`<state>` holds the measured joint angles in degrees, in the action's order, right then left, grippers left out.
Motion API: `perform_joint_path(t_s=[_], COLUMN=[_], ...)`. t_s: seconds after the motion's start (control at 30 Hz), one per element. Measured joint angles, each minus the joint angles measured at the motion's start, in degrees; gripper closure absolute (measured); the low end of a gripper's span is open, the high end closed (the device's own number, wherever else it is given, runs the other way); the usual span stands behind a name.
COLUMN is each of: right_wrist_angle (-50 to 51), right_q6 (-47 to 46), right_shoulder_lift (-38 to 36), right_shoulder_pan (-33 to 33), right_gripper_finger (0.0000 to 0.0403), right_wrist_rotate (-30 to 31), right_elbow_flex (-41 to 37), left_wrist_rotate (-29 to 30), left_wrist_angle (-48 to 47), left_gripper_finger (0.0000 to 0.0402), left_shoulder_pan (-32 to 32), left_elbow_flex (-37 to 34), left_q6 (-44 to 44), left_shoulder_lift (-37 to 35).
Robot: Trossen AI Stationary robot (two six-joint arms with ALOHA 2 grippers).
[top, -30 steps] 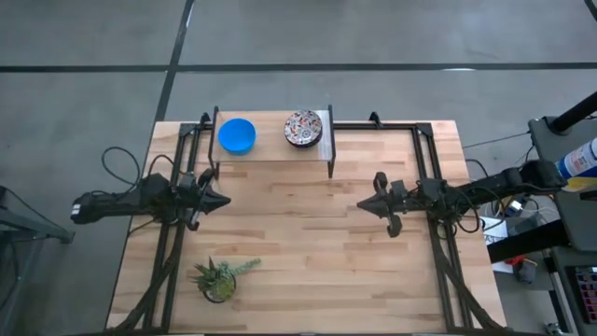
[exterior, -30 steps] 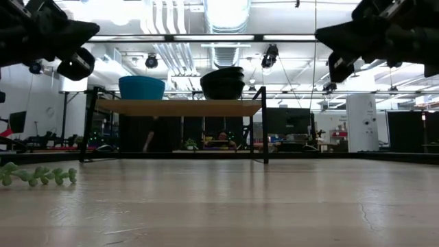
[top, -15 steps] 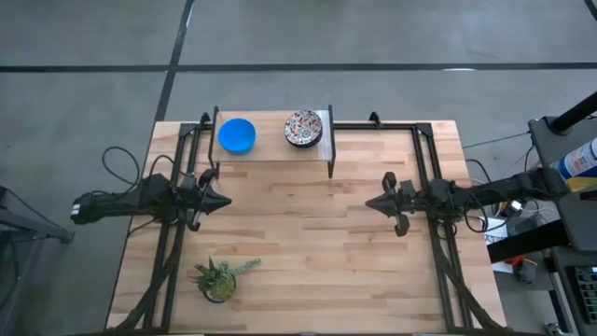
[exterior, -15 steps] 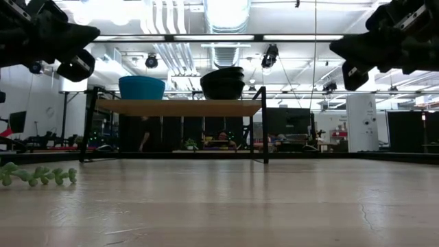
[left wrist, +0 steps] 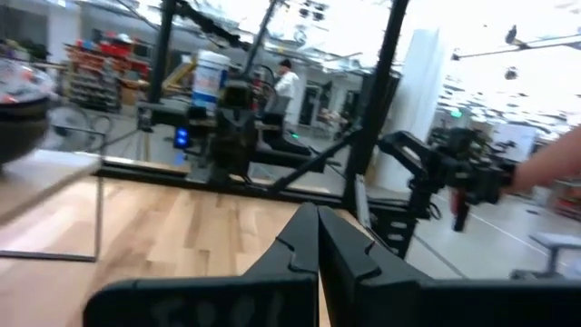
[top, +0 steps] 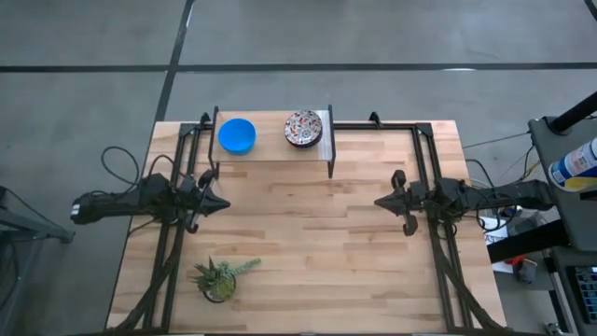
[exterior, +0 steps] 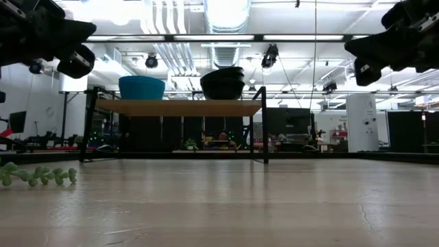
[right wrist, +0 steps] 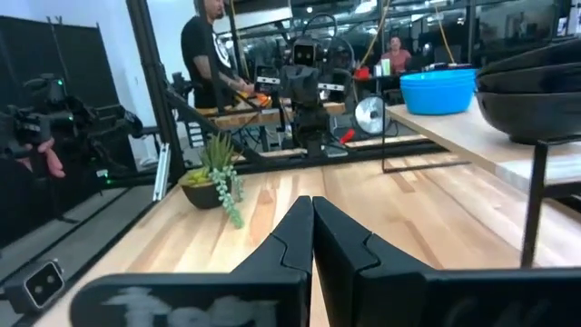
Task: Pick & Place Mini bowls
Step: Return to Home Position
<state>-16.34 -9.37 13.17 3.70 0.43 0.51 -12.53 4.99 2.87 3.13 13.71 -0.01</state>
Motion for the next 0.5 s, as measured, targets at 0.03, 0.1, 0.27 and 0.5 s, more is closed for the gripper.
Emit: perform_joint_path(t_s=[0.03, 0.1, 0.27, 0.5], right_wrist_angle=[1.51, 5.19, 9.91, 11.99], right_q6=[0.31, 0.40, 1.04, 2.53], right_shoulder_lift=[-1.22, -3.69, -8.48, -10.52], right_shoulder_pan=[0.00, 0.00, 0.04, 0.03], right_gripper_finger=[0.0394, 0.0394, 0.0394, 0.0394], right_wrist_rotate=[0.02, 0.08, 1.69, 4.13], right_elbow_flex=[0.00, 0.00, 0.00, 0.00], left_wrist_rotate=[-0.67, -1.01, -1.05, 0.30], left_wrist_angle=[-0.02, -0.45, -0.13, -0.67], left_gripper_finger=[0.0401, 0.0401, 0.0401, 0.0401], left_shoulder_pan=[0.00, -0.02, -0.02, 0.00], left_elbow_flex=[-0.28, -0.89, -1.99, -2.59], left_q6=[0.04, 0.10, -0.15, -1.46], left_shoulder_lift=[0.00, 0.00, 0.00, 0.00])
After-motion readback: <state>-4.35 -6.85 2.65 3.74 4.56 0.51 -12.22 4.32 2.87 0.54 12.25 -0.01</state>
